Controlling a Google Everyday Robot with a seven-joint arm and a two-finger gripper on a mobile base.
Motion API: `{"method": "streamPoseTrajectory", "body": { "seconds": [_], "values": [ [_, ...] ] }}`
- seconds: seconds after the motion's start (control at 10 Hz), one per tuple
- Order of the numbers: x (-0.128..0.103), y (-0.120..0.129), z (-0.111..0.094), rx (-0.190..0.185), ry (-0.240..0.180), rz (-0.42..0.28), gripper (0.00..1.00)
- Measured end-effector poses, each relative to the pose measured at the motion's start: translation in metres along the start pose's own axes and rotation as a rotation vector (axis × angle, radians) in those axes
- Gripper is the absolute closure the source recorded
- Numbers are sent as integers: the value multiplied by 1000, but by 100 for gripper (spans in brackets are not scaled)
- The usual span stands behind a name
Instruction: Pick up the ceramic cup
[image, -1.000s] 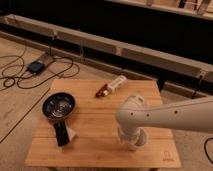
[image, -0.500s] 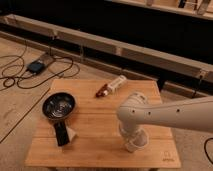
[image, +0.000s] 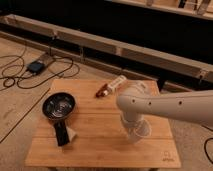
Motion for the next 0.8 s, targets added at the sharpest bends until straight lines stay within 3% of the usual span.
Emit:
{"method": "streamPoseTrajectory", "body": {
  "seconds": [0.4, 0.8],
  "values": [
    [20, 0, -23, -32, 9, -73, 100],
    [20, -2, -24, -27, -2, -80, 100]
  ]
}}
